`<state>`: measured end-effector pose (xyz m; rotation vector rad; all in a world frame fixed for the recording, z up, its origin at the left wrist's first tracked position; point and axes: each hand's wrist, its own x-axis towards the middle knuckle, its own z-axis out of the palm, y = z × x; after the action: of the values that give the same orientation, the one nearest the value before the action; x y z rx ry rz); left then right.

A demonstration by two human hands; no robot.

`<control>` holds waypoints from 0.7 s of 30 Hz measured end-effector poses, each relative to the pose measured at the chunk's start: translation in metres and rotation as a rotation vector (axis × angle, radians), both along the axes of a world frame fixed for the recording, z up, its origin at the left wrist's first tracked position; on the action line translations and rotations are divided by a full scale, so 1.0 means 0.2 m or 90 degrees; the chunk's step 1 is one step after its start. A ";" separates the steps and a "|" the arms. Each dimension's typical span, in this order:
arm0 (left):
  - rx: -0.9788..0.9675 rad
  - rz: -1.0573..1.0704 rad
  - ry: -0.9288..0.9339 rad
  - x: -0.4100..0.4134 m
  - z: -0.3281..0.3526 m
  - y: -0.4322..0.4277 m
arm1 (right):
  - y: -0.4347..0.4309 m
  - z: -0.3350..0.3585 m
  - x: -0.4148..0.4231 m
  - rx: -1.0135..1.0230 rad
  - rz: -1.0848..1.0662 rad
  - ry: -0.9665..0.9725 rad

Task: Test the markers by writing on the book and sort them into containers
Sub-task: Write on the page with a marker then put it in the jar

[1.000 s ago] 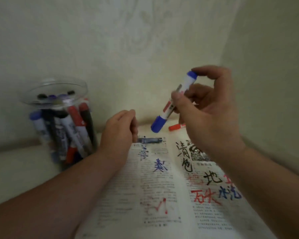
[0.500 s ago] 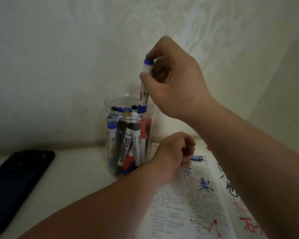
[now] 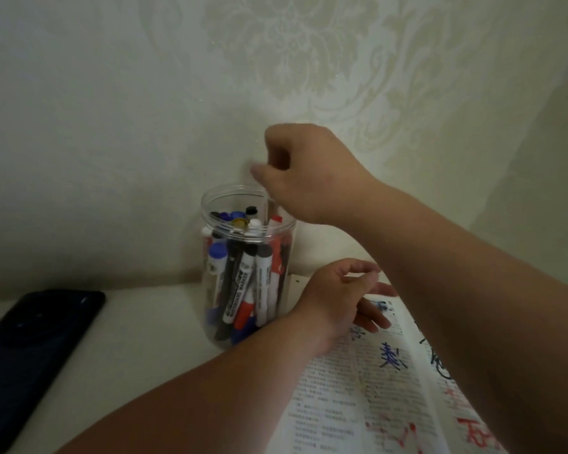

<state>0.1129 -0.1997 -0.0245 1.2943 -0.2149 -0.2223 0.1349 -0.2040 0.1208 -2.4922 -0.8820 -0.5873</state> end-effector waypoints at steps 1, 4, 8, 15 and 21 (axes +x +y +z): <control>0.002 -0.001 0.002 0.00 0.00 0.00 | -0.01 -0.01 0.01 0.003 -0.007 0.019; 0.024 -0.006 0.006 0.01 0.00 0.00 | -0.05 0.00 0.01 -0.031 -0.040 0.071; 0.028 -0.019 0.000 0.01 -0.01 0.00 | -0.06 0.00 0.01 0.043 -0.032 0.216; -0.027 -0.026 0.016 0.02 -0.02 0.00 | -0.36 -0.01 0.02 0.219 -0.143 0.117; -0.093 -0.074 0.069 0.06 -0.02 0.03 | -0.97 -0.39 0.08 -0.160 -0.409 0.252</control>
<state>0.1256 -0.1939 -0.0276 1.1226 -0.2097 -0.3684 0.1501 -0.3987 0.0428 -2.9710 0.0108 -0.1500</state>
